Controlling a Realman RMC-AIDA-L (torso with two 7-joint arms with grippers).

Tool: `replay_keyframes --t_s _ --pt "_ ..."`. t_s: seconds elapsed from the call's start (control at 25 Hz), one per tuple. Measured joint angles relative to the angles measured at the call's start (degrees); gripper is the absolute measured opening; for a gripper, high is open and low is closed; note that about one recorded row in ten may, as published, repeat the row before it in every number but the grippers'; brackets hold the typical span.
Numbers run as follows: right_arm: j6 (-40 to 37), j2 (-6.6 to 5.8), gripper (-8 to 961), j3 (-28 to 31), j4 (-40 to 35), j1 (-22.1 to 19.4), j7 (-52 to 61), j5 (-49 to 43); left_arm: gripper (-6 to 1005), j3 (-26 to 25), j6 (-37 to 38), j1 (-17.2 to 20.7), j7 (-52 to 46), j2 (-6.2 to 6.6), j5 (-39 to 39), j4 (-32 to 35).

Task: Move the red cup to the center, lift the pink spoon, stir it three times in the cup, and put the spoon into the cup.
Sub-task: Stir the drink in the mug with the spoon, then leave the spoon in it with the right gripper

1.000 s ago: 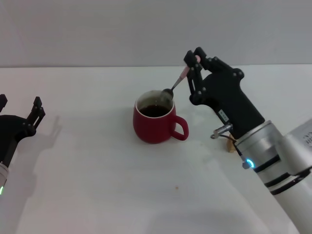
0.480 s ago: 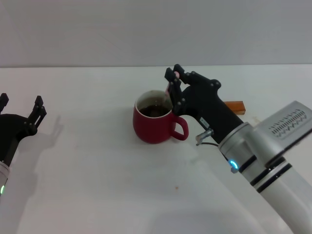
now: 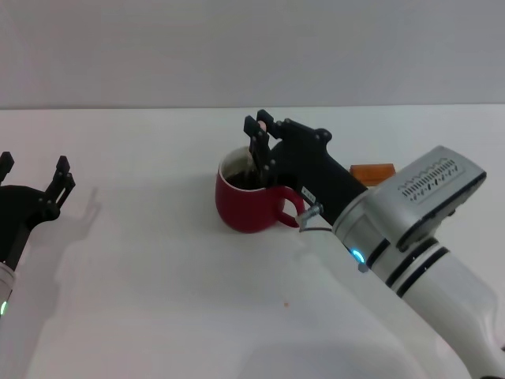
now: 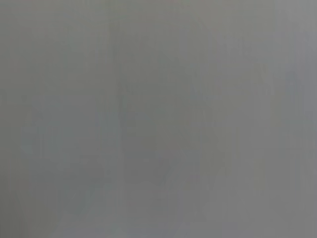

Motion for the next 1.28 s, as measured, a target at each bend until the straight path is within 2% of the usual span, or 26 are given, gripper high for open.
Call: replay_keyframes --t_s 0.32,0.84,1.28 --pt "0.8 -0.14 158 2.5 -2.5 1.9 0.1 0.1 844 0.0 -0.1 0.2 0.0 0.00 0.0 0.0" --pt "0.6 -0.07 164 1.4 -0.7 -1.3 0.1 -1.3 844 0.0 -0.1 0.3 0.0 -0.09 0.0 -0.1" --pt "2.8 -0.03 168 2.6 -1.5 1.6 0.1 -1.6 844 0.2 0.1 0.4 0.0 -0.09 0.0 -0.2"
